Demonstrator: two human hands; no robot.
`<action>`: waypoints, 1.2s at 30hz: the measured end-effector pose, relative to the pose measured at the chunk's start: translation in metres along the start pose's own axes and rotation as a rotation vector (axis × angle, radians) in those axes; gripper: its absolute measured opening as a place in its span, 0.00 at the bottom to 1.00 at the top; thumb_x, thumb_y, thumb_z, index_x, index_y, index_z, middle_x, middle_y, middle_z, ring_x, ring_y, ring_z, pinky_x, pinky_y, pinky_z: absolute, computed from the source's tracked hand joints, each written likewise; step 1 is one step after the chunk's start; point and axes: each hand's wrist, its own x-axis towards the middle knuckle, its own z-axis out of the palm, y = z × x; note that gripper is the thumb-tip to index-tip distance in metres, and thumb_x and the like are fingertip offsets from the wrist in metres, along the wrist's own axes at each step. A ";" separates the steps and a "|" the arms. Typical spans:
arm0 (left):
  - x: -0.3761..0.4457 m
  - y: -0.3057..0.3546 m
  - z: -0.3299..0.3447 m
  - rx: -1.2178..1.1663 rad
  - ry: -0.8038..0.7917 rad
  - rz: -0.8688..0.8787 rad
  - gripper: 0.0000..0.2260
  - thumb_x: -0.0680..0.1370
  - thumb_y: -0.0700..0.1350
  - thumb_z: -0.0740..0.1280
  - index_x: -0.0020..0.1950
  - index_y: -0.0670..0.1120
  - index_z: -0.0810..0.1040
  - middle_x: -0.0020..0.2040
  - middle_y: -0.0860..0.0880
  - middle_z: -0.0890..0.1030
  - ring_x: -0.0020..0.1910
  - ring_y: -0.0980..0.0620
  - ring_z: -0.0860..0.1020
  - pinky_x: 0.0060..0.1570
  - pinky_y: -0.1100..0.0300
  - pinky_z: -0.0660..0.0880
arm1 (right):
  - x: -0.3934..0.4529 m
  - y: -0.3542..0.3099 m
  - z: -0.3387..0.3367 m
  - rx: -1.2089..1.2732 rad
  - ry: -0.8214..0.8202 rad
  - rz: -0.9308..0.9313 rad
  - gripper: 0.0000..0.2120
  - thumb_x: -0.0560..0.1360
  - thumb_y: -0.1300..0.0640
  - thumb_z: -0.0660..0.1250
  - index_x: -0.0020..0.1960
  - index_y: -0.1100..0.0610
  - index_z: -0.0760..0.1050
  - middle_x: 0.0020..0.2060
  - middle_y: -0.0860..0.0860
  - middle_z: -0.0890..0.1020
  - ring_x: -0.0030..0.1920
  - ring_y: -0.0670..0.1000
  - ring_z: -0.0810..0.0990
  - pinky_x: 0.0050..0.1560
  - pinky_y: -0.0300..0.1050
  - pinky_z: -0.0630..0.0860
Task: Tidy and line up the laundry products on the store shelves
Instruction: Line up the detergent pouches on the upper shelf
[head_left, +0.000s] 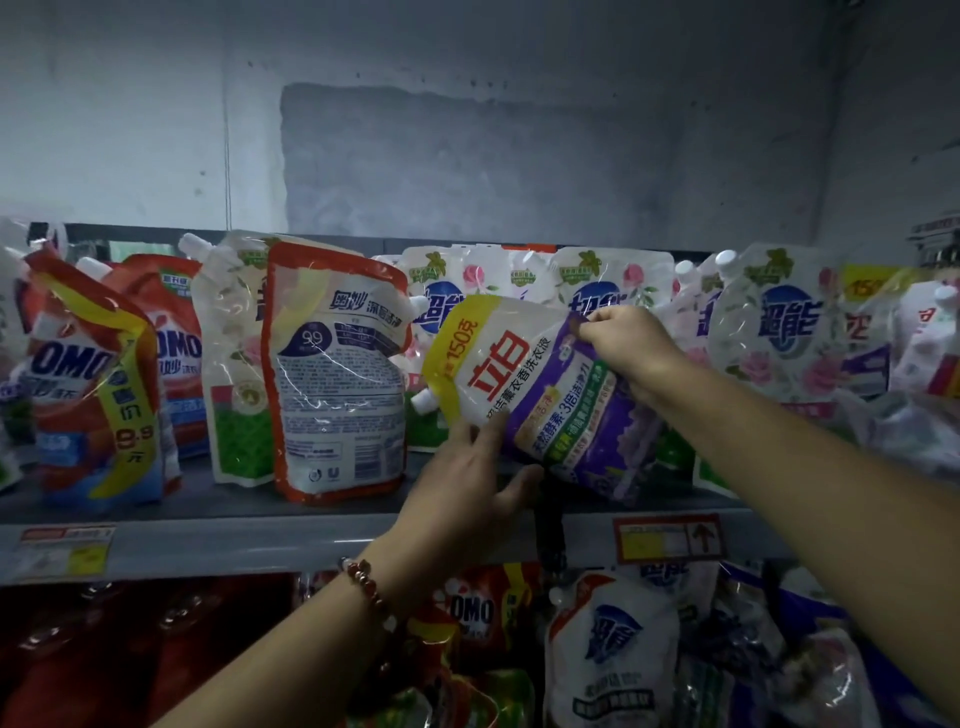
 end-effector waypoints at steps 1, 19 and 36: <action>0.001 0.002 0.000 -0.033 0.004 -0.020 0.33 0.80 0.62 0.60 0.81 0.56 0.50 0.77 0.50 0.59 0.74 0.51 0.63 0.68 0.55 0.65 | -0.001 0.002 -0.004 0.071 0.020 0.021 0.09 0.79 0.55 0.63 0.45 0.59 0.79 0.40 0.56 0.85 0.42 0.57 0.85 0.51 0.56 0.81; 0.041 0.027 0.026 -0.625 0.214 -0.082 0.58 0.65 0.54 0.81 0.78 0.65 0.40 0.72 0.51 0.64 0.66 0.52 0.71 0.64 0.54 0.74 | -0.021 0.021 -0.007 0.990 -0.002 0.329 0.13 0.77 0.50 0.67 0.52 0.60 0.81 0.43 0.59 0.86 0.45 0.61 0.84 0.44 0.54 0.80; 0.023 0.001 0.018 0.085 0.141 -0.071 0.48 0.72 0.65 0.70 0.79 0.60 0.40 0.73 0.46 0.62 0.68 0.47 0.67 0.62 0.50 0.73 | -0.053 0.057 0.027 0.790 0.014 0.308 0.09 0.78 0.60 0.65 0.58 0.56 0.74 0.46 0.54 0.84 0.42 0.54 0.85 0.33 0.46 0.81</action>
